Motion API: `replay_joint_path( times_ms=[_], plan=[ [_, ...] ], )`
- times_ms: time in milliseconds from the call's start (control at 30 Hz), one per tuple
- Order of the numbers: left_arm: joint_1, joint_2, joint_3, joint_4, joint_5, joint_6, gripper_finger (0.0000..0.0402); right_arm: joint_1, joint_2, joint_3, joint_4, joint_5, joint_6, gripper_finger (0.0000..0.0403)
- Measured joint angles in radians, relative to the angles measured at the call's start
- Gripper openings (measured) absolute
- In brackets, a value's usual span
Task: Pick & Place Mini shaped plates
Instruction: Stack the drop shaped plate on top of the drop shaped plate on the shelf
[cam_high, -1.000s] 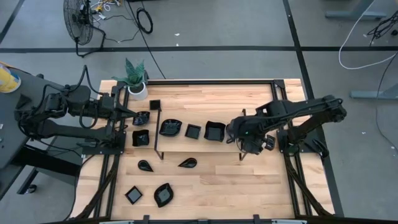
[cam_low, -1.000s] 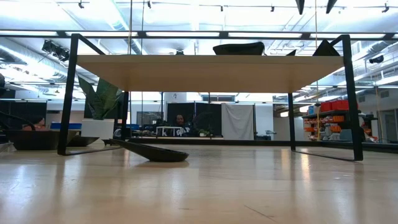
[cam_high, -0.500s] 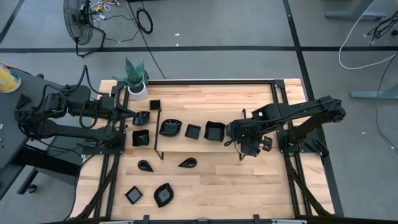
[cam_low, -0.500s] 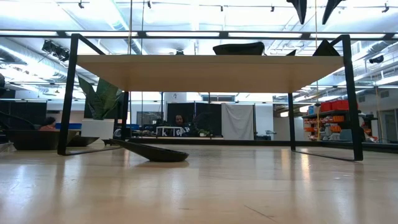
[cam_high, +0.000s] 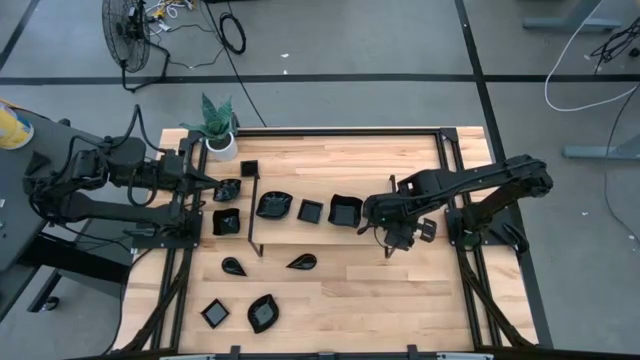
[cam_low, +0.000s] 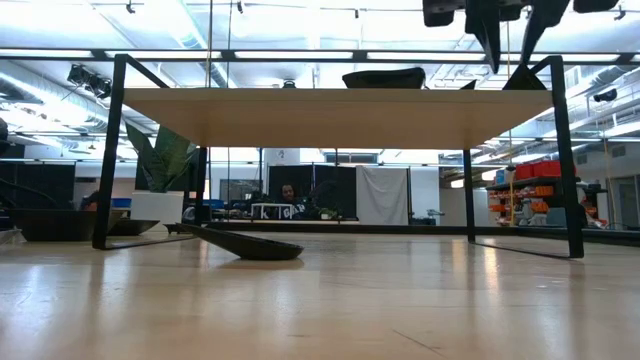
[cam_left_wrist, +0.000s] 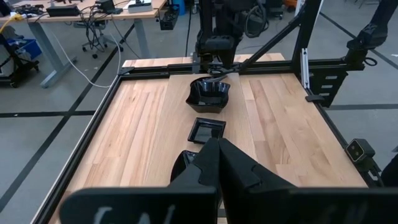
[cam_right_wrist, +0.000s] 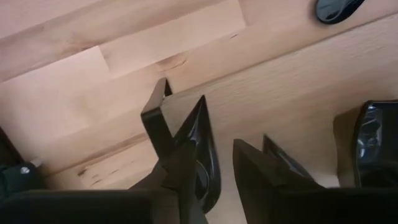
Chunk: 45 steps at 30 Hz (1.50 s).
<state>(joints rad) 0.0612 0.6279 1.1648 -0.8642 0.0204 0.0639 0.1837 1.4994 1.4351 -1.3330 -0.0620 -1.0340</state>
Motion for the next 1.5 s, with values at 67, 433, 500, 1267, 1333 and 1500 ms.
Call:
replay_joint_path(
  times_ms=[67,433,500,1267,1333,1500],
  plan=[
    [0.0,0.0,0.0,0.0,0.0,0.0,0.0003,0.0,0.0,-0.001,0.008,0.001,0.0,0.0107],
    [0.0,0.0,0.0,0.0,0.0,0.0,0.0003,-0.016,0.0,-0.002,0.01,0.001,-0.052,0.0107],
    [0.0,0.0,0.0,0.0,0.0,0.0,0.0003,-0.02,0.0,-0.002,0.01,0.001,-0.055,0.0107],
    [0.0,0.0,0.0,0.0,0.0,0.0,0.0003,-0.024,-0.001,-0.064,0.048,0.001,-0.101,0.0107],
    [0.0,0.0,0.0,0.0,0.0,0.0,0.0003,-0.024,-0.001,-0.064,0.048,0.001,-0.103,0.0107],
    [0.0,0.0,0.0,0.0,0.0,0.0,0.0003,-0.024,-0.001,-0.064,0.048,0.002,-0.105,0.0107]
  ],
)
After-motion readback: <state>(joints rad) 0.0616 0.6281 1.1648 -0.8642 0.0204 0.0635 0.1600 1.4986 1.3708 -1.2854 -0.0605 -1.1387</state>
